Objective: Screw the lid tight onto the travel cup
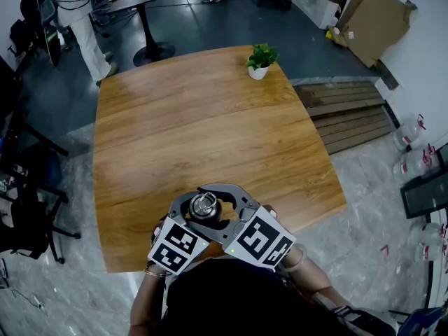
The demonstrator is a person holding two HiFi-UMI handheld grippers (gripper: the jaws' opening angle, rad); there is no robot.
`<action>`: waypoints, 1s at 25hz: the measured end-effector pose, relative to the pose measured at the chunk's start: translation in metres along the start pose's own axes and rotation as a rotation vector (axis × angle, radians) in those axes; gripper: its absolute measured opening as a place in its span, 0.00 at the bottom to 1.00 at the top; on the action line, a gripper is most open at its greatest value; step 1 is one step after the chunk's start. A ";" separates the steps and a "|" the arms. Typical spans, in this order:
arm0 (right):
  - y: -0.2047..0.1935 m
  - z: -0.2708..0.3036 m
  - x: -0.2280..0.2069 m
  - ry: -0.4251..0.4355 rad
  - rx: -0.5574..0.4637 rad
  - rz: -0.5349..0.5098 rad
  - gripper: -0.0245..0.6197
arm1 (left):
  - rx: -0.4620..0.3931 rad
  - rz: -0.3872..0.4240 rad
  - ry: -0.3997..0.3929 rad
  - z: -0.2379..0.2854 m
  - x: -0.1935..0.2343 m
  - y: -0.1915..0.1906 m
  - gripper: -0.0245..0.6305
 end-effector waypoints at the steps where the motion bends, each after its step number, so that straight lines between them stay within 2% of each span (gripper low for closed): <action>1: -0.002 -0.001 0.000 0.002 0.014 -0.011 0.45 | 0.009 -0.001 0.023 0.001 0.003 -0.004 0.64; 3: -0.006 -0.006 -0.002 -0.005 0.032 -0.029 0.45 | 0.028 -0.027 0.076 -0.001 0.012 -0.013 0.64; 5: -0.006 -0.013 -0.008 -0.032 0.016 -0.004 0.45 | 0.025 -0.092 0.120 -0.007 0.022 -0.020 0.64; 9: -0.007 -0.028 -0.033 -0.162 -0.031 0.071 0.45 | -0.014 -0.154 0.219 -0.022 0.042 -0.020 0.64; 14: -0.024 -0.039 -0.051 -0.325 0.005 0.124 0.44 | -0.044 -0.184 0.294 -0.034 0.051 -0.016 0.64; 15: -0.028 -0.042 -0.053 -0.359 0.010 0.131 0.41 | -0.045 -0.186 0.296 -0.034 0.050 -0.016 0.64; 17: -0.031 -0.046 -0.058 -0.420 0.007 0.146 0.25 | -0.042 -0.195 0.297 -0.035 0.049 -0.017 0.64; 21: -0.033 -0.052 -0.065 -0.505 -0.030 0.210 0.14 | -0.051 -0.199 0.310 -0.037 0.048 -0.014 0.64; 25: -0.039 -0.055 -0.066 -0.544 -0.026 0.269 0.10 | -0.063 -0.199 0.327 -0.040 0.048 -0.009 0.64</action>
Point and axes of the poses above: the fingertips, and each gripper's own axes: z forward along the fingers, x to its left, y out of its top, the point moved 4 cm from there along -z, backward along the fingers, and after that the axes turned 11 degrees about -x, right-handed, at the moved point
